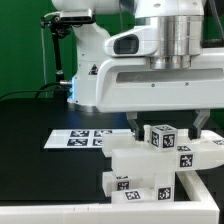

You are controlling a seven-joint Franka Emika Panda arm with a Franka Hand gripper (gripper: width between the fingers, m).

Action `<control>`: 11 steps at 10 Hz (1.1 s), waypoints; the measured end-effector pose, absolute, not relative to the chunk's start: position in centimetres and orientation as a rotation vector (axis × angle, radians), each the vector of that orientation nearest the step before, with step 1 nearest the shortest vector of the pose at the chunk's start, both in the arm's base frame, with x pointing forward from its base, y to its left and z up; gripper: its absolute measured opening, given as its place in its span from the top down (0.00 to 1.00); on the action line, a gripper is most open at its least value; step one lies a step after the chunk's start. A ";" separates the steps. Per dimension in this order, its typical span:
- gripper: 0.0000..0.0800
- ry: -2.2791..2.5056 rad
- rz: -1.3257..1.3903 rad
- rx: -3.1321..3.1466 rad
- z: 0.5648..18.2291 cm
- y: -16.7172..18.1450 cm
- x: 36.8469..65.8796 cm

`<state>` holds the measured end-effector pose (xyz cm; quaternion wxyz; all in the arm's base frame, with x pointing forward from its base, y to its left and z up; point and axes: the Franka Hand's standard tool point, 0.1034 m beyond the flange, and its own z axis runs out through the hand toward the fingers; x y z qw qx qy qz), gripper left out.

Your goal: Assemble chair

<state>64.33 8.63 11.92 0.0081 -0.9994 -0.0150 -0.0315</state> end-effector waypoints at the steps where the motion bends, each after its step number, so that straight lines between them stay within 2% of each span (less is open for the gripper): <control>1: 0.19 -0.132 -0.099 -3.123 11.8 8.6 64.3; 3: 0.19 -0.310 -0.094 -3.122 11.3 8.7 63.9; 7: 0.19 -0.250 -0.097 -3.122 11.8 8.7 63.6; 9: 0.22 -0.243 -0.094 -3.124 11.6 8.4 63.5; 10: 0.48 -0.241 -0.092 -3.124 11.5 8.3 63.5; 11: 0.48 -0.241 -0.091 -3.125 11.4 8.3 63.5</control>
Offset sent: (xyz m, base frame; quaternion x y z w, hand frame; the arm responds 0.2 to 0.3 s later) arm -0.0148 0.0076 -0.0015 0.0055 -0.0091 0.0067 0.9999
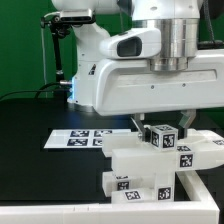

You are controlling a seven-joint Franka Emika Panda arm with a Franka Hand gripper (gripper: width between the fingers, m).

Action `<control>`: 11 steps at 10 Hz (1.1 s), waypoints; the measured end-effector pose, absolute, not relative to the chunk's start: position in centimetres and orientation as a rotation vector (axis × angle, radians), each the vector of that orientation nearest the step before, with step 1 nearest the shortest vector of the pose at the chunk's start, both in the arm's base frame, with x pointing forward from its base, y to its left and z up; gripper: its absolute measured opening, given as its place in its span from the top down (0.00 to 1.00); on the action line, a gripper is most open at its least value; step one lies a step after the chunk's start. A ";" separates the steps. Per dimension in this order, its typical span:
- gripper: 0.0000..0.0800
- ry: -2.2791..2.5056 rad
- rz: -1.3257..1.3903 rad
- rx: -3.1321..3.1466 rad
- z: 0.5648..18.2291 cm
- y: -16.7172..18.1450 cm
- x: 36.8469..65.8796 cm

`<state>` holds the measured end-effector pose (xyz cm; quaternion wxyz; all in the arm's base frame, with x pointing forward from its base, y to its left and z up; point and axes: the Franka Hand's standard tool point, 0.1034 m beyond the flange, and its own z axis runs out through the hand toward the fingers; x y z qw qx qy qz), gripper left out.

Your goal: Assemble chair

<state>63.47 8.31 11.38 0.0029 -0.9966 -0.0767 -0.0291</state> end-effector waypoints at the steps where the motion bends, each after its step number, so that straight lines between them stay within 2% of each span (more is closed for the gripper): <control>1: 0.65 -0.242 -0.096 -3.126 11.4 8.3 63.5; 6: 0.65 -0.026 -0.109 -3.130 11.4 8.4 63.7; 11: 0.65 0.731 -0.104 -3.018 11.3 8.3 63.7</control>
Offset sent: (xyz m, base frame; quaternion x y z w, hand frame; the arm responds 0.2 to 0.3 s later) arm 0.0000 0.0000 0.0000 0.0000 0.0000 0.0000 1.0000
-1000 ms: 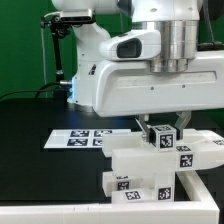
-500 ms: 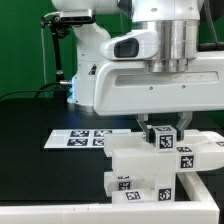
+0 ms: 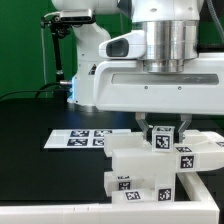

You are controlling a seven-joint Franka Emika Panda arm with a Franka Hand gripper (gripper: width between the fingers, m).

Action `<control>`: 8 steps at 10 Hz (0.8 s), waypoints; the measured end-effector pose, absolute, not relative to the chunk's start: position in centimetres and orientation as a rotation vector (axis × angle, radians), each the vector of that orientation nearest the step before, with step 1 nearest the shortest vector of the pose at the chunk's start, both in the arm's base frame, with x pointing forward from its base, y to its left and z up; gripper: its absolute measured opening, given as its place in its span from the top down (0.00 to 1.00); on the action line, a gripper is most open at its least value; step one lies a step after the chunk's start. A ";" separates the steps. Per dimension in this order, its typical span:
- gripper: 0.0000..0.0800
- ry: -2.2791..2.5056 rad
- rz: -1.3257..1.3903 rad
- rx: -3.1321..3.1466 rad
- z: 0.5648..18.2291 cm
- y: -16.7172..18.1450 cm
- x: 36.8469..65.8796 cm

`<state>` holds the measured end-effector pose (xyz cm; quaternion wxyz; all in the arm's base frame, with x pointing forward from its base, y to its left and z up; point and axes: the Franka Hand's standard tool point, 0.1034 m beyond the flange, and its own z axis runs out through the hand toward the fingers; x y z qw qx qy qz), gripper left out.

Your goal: Assemble chair

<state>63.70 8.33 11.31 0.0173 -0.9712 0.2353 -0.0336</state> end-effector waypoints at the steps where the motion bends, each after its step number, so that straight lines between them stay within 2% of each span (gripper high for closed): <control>1: 0.65 0.863 -0.108 -2.976 11.3 8.3 63.7; 6: 0.65 1.528 -0.079 -2.663 11.3 8.4 63.8; 8: 0.65 1.577 -0.074 -2.630 11.3 8.5 63.8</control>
Offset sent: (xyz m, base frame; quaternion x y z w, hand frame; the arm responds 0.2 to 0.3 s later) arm 0.0002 -0.0088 -0.0064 -0.0338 0.0012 0.2630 0.9642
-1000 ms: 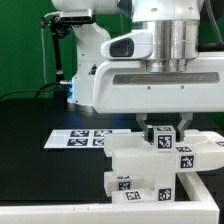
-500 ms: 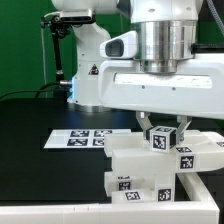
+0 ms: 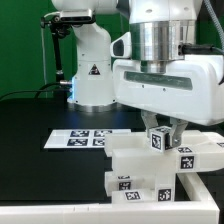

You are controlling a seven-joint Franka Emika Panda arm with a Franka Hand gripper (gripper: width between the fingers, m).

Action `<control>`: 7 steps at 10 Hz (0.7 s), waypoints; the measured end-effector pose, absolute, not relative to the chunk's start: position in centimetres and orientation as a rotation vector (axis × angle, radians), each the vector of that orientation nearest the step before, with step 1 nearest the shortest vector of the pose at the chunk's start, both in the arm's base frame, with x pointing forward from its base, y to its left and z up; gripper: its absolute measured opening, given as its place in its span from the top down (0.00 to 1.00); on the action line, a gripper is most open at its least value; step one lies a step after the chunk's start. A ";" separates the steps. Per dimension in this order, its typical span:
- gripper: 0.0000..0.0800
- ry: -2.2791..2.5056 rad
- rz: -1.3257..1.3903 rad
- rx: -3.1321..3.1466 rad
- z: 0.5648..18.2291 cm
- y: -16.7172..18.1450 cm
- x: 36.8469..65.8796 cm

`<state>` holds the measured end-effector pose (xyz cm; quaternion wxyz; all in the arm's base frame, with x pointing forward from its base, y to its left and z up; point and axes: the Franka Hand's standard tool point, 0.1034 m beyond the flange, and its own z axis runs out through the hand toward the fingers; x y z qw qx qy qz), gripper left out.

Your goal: Assemble chair

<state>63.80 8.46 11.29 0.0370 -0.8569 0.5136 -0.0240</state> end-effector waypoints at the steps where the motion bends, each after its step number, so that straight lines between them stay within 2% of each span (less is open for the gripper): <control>1: 0.65 1.546 -0.075 -2.650 11.3 8.5 63.8; 3: 0.24 1.473 -0.078 -2.691 11.4 8.4 63.9; 4: 0.24 1.429 -0.084 -2.714 11.5 8.6 64.0; 5: 0.20 1.285 -0.091 -2.789 11.5 8.5 64.0; 7: 0.20 1.127 -0.098 -2.860 11.5 8.5 64.0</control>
Offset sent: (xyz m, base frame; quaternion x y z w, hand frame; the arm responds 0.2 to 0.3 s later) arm 0.0032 0.0107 0.0077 -0.0081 -0.0126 -0.0479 0.9987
